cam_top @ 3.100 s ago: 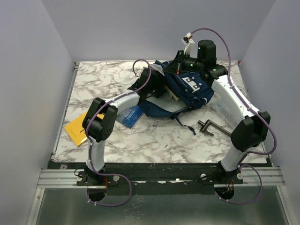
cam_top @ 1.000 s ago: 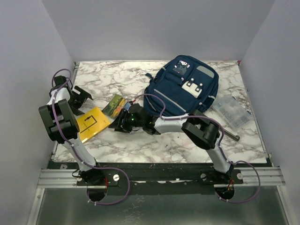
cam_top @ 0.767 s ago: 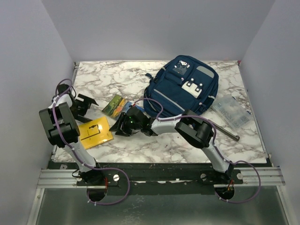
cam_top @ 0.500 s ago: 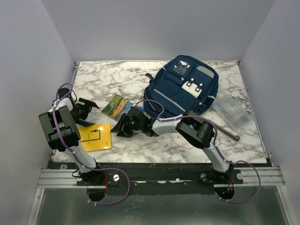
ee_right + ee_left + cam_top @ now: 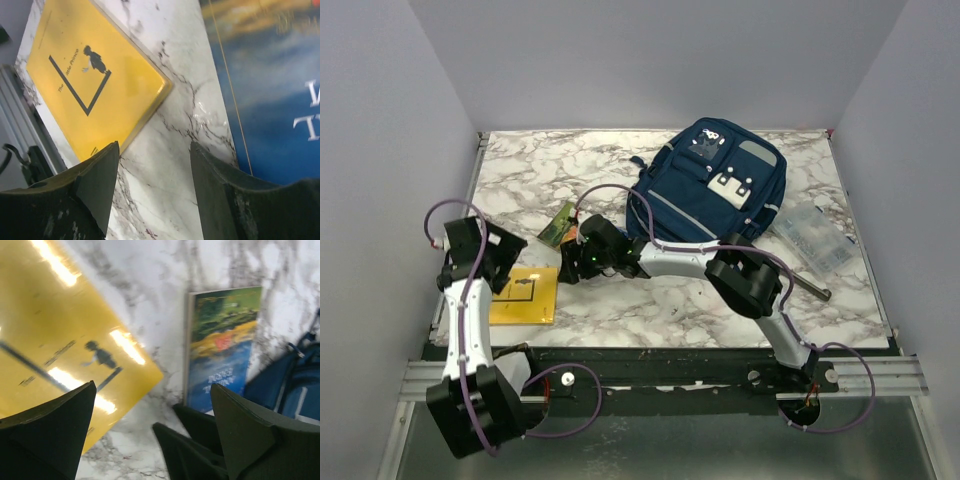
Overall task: Pack the student bag
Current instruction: Pick up the book from the center of the board.
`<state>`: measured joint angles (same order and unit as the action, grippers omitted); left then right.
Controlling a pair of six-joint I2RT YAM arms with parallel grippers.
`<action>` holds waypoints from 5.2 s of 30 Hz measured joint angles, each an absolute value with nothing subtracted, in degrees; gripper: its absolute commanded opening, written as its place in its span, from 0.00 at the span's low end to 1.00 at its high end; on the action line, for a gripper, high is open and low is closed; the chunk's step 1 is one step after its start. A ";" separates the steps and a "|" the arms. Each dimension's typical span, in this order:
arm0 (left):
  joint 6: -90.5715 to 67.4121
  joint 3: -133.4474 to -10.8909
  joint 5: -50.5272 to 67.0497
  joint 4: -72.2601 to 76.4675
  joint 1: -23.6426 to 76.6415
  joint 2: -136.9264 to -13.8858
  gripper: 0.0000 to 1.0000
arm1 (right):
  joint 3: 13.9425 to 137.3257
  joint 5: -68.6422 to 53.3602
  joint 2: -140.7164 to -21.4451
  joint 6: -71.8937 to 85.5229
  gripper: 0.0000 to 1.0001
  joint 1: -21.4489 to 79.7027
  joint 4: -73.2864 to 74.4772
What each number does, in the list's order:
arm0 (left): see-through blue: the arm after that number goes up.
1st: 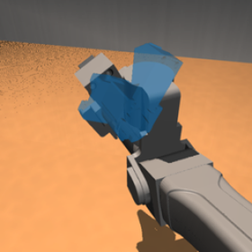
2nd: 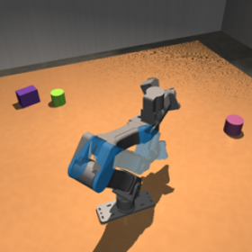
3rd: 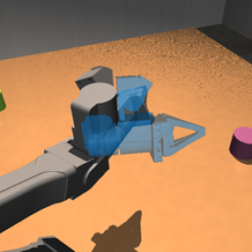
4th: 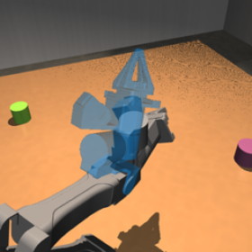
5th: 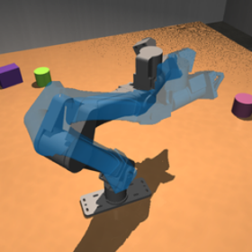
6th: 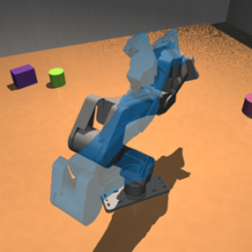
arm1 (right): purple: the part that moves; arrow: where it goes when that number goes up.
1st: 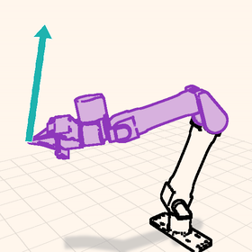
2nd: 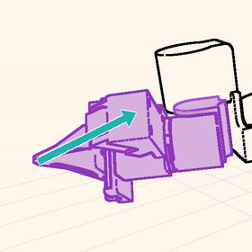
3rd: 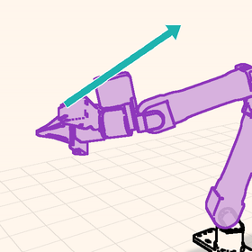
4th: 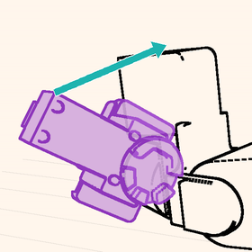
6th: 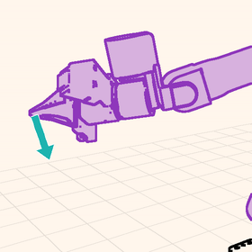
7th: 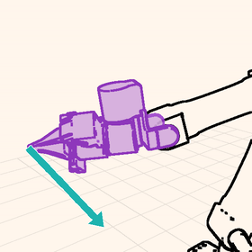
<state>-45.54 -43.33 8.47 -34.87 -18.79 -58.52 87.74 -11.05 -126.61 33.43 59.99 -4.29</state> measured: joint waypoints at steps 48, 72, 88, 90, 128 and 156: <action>-54.48 -33.32 14.46 -29.19 -10.20 -66.46 0.98 | 74.87 -11.92 -117.21 27.35 0.63 56.82 -1.91; -51.05 -28.05 11.44 -24.82 -9.41 -62.65 0.94 | 81.14 -10.68 -122.80 31.31 0.37 55.33 -1.19; -46.85 -22.33 19.35 -22.83 -10.00 -40.99 0.91 | 79.35 -15.79 -124.07 35.16 0.34 52.16 -7.84; -47.07 -22.39 19.64 -22.83 -10.00 -40.95 0.89 | 79.26 -16.14 -124.09 35.53 0.34 51.96 -8.08; -43.94 -26.94 22.13 -21.76 -4.23 -46.50 0.00 | 78.39 -18.39 -118.72 32.47 0.63 52.45 -1.17; -38.87 -43.92 63.70 3.84 21.87 -53.54 0.00 | 39.16 -56.97 -65.69 60.27 0.67 21.96 -33.47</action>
<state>-38.87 -43.92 63.70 3.84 21.87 -53.54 39.16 -56.97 -65.69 60.27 21.96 -33.47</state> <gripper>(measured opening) 0.197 0.712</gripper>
